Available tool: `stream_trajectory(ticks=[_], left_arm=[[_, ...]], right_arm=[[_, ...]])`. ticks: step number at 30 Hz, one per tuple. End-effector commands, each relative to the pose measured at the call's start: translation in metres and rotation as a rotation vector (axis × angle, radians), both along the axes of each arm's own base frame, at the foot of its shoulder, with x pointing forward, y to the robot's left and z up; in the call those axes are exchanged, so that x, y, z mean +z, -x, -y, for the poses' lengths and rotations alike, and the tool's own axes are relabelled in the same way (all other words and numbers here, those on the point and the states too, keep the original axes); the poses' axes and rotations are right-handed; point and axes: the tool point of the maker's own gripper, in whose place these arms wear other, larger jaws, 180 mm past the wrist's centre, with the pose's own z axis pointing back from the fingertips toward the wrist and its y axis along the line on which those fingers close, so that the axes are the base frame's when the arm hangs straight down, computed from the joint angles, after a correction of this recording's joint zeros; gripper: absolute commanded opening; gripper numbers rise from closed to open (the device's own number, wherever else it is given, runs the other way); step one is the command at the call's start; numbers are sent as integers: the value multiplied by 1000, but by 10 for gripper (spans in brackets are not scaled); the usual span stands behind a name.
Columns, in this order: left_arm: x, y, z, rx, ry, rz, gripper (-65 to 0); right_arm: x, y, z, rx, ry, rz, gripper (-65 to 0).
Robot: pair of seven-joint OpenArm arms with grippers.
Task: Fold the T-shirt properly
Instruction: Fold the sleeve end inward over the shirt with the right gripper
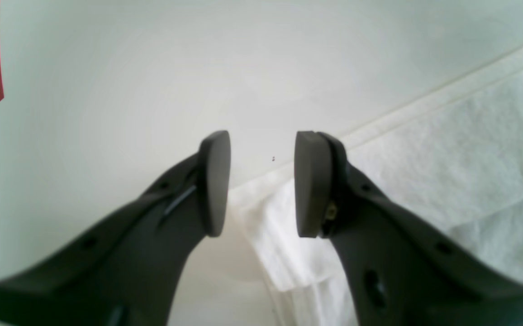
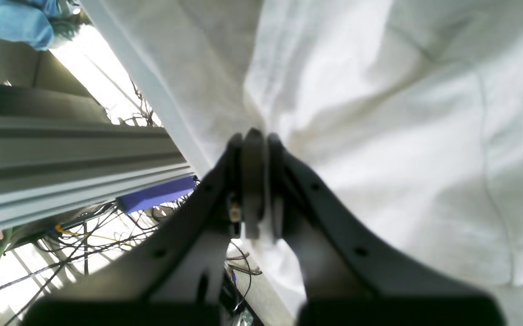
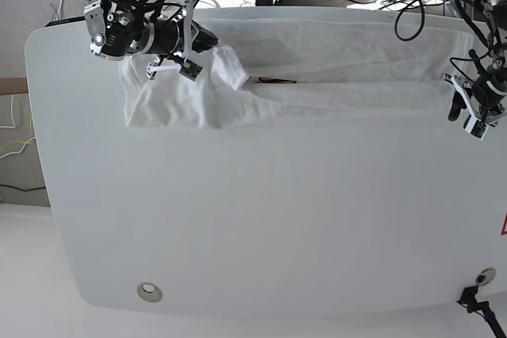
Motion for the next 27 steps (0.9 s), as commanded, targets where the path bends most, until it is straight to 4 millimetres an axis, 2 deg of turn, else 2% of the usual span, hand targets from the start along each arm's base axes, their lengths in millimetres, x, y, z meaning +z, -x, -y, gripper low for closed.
stream_trajectory(ticks=[1,6,8,9,12,19,22,25,27], left_arm=[[15,-10,-3,-13,-10,45,-432],[15,-10,-3,-13,-10,45,-432],[15,-10,-3,-13,-10,45,-432],[15,-10,-3,-13,-10,45,-432],[15,-10,-3,-13,-10,45,-432],[16,-10,-2,-15,-11,47,-432],[16,-10,-2,-15,-11,47,-432],[16,-10,-2,-15,-11,47,-432],[16,-10,-2,-15,-11,47,-432]], right_arm=[[0,-2,7,1,2,-1,-637],[-17,6,22,-1,44,-59,-278],[-21,17,20,60,64,-81,-195],[-21,20,19,82,70,-84,-189],[-7,11,10,107,53,-28,-209],[24,-38,-7,76,-2,120,-230],[37,-64,2,-41,-32,176,-231],[42,-79,18,-133,-22,211,-235],[37,-84,27,-168,32,229,-290]])
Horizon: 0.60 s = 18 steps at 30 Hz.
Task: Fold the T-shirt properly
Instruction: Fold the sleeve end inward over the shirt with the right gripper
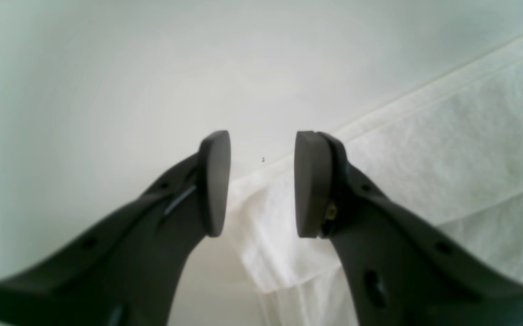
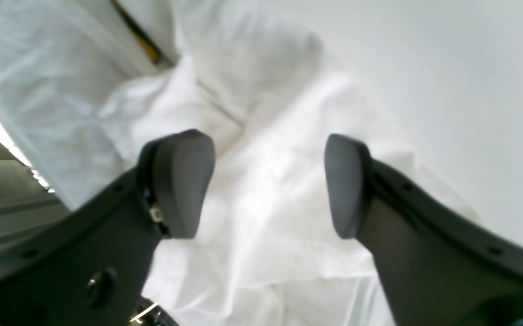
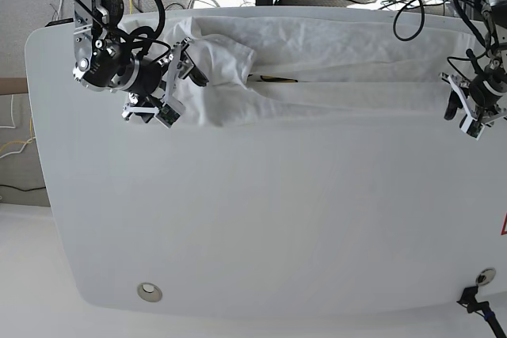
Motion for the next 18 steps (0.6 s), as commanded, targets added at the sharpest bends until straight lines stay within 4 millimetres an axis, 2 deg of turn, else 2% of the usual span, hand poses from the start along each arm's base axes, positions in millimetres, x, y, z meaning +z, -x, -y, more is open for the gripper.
stream_trajectory(ticks=[1,5,6,8,9,12,16,18], left_arm=[[18,-10,-6,-6,-14,52,-432],[18,-10,-5,-5,-9,55,-432],[19,-10,-6,-4,-10,57,-432],[29,-11,-6,-1,-12,83,-432],[31,-5,-8,11,2,88,-432],[42,6,-15,48,45,118,-432],[47,24,-45,170,51,72,-431],[39,37,-55,220,45,22,-431]], right_arm=[[4,-8,1,-20,27,44,-346],[-9,-10,6,-59,126,51,-614],[-12,-9,7,-67,145,48,-650],[-17,-6,9,-77,173,45,-650],[-20,-6,8,-77,172,49,-650],[-44,2,10,-89,144,-11,-650],[-74,12,13,-116,109,-91,-650],[-84,14,12,-128,81,-108,-650]])
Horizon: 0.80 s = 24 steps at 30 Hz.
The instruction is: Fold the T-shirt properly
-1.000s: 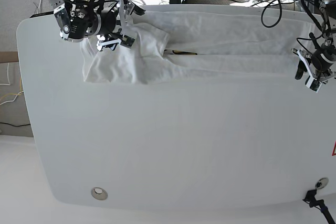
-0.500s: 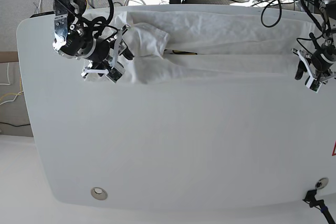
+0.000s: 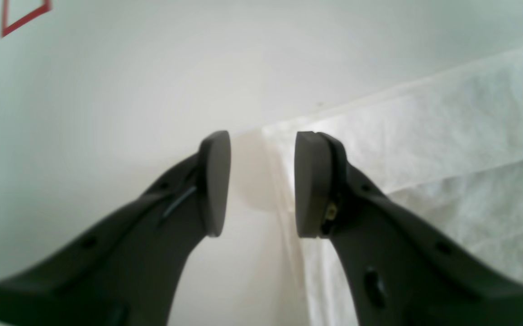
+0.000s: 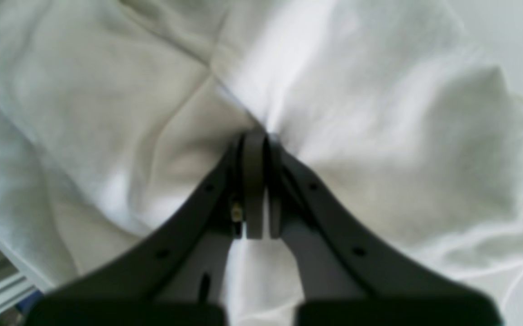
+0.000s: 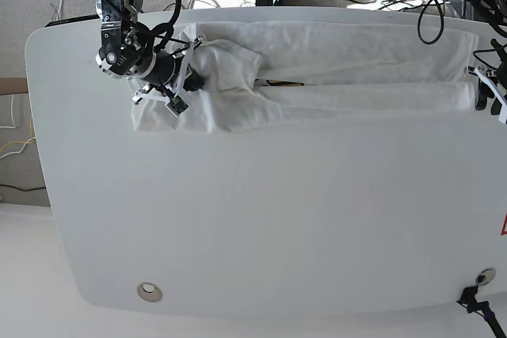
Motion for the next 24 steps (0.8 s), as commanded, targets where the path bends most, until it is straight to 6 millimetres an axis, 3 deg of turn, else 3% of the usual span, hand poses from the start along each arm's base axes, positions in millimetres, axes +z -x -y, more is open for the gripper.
stream_trajectory(ticks=[1,8,13,19,24], left_arm=[[0,5,-1,11,-4,-19,-431],[-58,35,27,-39,-3,-216,-431],[-67,15,38,-62,29,-217,-431],[-68,-8,22,-23,4,-216,-431],[-59,-22,20,-25,-21,-191,-431]], right_arm=[[-15,9,7,-2,34,-49,-650],[-25,8,10,-17,28,-79,-650],[-24,5,11,-17,31,-71,-650],[-22,-21,18,-35,26,-49,-650],[-29,-32,24,-55,17,-57,-650]])
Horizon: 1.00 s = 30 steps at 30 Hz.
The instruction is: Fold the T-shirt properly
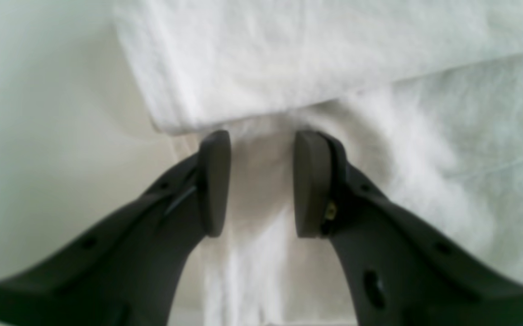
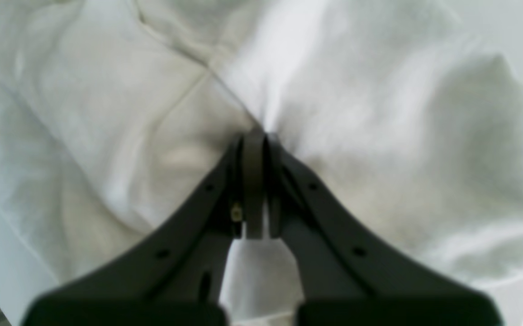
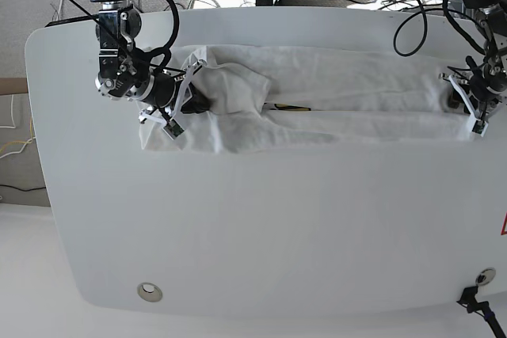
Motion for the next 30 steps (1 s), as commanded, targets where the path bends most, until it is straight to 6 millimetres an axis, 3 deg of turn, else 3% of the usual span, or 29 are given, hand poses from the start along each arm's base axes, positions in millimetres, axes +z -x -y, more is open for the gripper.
stream_trajectory(ticks=[1,3,5,10,12,17,19,25,30], left_arm=[[13,-7,-9,1,-29,20,-431],[23,-15,-9,-1,-37,50,-431],[47,-22,-20,28,-53,122,-431],[79,-13,-57,179,-5,188,-427],[84,-11,-65,207,10,177,-396],[72,0,-65,264,128,141,-144],[70,0,-60,267,177,152,-79],[35,20,-57,314,246,50,-79],[12,21,-33,278,288,-6,-79]], right_arm=[[-23,14,24,0,145,-90,-650],[-23,14,24,0,145,-90,-650],[-23,14,24,0,144,-89,-650],[-24,14,24,-1,144,-92,-650],[-23,14,24,1,144,-91,-650],[-24,15,23,1,142,-92,-650],[-24,15,23,1,142,-92,-650],[-24,15,23,2,142,-93,-650],[-24,16,23,3,142,-94,-650]])
